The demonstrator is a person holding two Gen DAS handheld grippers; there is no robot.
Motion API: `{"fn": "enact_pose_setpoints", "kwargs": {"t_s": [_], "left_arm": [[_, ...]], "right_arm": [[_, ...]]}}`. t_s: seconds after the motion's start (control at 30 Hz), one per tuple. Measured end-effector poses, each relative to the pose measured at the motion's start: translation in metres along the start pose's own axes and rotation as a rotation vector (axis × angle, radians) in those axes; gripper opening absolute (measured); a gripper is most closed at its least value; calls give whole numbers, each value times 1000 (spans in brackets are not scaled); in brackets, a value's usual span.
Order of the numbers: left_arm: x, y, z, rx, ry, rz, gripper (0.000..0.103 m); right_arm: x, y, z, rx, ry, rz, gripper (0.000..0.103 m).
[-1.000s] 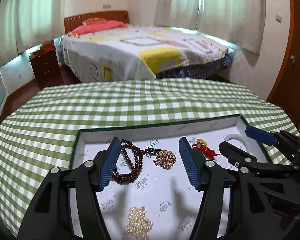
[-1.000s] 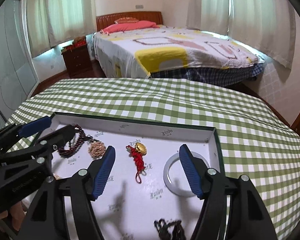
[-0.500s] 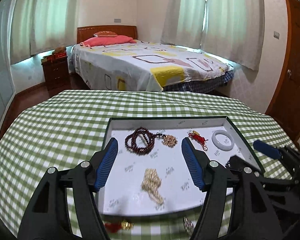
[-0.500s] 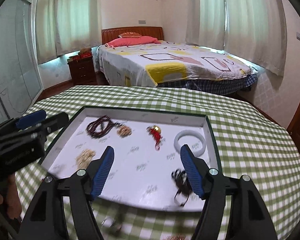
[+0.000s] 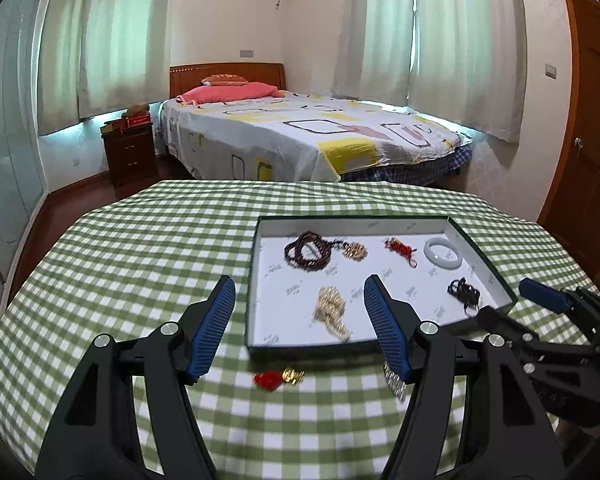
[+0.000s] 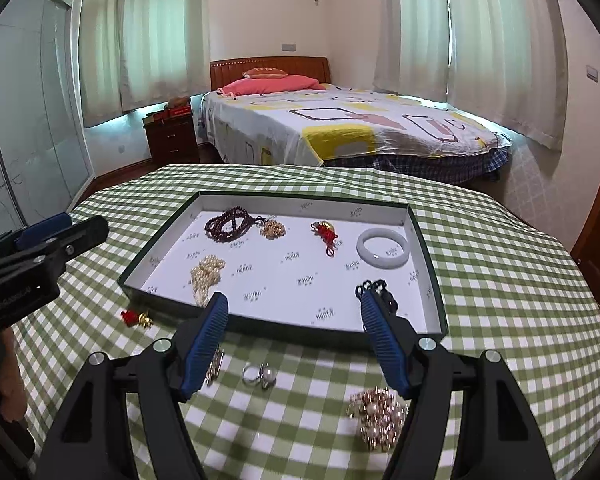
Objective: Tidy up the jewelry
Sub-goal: 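Withdraw both tools from the tray back over the table jewelry, then grasp the silver pearl ring with the right tool while the left tool grasps the red knot charm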
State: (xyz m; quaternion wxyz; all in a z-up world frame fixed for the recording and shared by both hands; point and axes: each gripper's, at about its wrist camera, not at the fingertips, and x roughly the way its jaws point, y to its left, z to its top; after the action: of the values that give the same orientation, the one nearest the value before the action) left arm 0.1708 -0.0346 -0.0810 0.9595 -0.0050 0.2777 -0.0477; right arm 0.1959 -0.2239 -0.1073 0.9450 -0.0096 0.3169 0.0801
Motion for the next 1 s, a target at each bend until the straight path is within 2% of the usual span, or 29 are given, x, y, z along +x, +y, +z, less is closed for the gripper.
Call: {"fn": "enact_pose_setpoints", "kwargs": {"t_s": [0.47, 0.7, 1.0], "left_arm": [[-17, 27, -43, 0, 41, 72, 66], [-11, 39, -55, -8, 62, 96, 66], [3, 48, -62, -30, 99, 108, 66]], "right_arm": [[-8, 4, -29, 11, 14, 2, 67], [8, 10, -43, 5, 50, 17, 67], [42, 15, -48, 2, 142, 36, 66]]}}
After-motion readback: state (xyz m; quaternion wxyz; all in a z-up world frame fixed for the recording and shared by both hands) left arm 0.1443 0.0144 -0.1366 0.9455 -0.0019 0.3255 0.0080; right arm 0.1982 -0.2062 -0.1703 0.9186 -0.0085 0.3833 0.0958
